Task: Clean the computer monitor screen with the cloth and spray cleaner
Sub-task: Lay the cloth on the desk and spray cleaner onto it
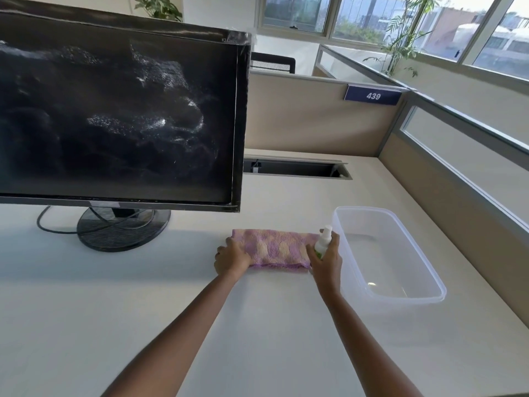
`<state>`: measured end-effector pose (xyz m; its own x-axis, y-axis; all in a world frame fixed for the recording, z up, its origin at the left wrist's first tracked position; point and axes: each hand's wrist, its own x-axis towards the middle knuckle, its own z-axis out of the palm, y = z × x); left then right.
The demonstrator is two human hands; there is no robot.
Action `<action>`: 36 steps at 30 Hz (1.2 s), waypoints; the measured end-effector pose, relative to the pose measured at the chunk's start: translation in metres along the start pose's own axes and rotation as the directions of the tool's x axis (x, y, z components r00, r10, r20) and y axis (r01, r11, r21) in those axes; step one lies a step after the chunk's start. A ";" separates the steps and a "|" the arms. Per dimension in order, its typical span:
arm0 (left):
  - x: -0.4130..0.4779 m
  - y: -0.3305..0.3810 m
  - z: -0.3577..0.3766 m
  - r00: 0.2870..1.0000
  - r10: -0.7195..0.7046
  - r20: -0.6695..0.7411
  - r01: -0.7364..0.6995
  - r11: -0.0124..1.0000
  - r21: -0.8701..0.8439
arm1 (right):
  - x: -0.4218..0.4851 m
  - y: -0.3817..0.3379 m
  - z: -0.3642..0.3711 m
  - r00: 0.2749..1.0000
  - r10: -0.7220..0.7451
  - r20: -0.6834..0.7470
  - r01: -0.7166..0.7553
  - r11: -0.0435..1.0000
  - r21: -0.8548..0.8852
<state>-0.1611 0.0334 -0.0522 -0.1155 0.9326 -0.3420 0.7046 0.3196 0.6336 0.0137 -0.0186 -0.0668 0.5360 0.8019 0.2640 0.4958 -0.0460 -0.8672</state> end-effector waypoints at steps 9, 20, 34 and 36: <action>0.006 -0.009 0.006 0.995 -0.099 0.013 0.099 0.993 -0.061 | -0.013 0.018 0.002 0.999 0.022 0.042 -0.024 0.999 0.035; 0.002 -0.017 0.013 0.996 -0.066 -0.061 0.056 0.988 -0.144 | -0.018 0.024 -0.006 0.995 0.028 0.092 -0.030 0.999 0.028; -0.021 -0.008 0.025 0.981 -0.083 -0.178 -0.035 0.817 -0.575 | -0.043 0.039 -0.029 0.960 0.102 0.262 -0.099 0.995 -0.025; -0.028 -0.006 0.021 0.979 -0.050 -0.197 -0.088 0.770 -0.632 | -0.051 0.041 -0.033 0.968 0.113 0.225 -0.104 0.993 -0.049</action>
<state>-0.1469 0.0016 -0.0611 -0.2861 0.9302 -0.2298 0.1097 0.2701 0.9566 0.0295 -0.0805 -0.1024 0.4206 0.9051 0.0624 0.4702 -0.1586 -0.8682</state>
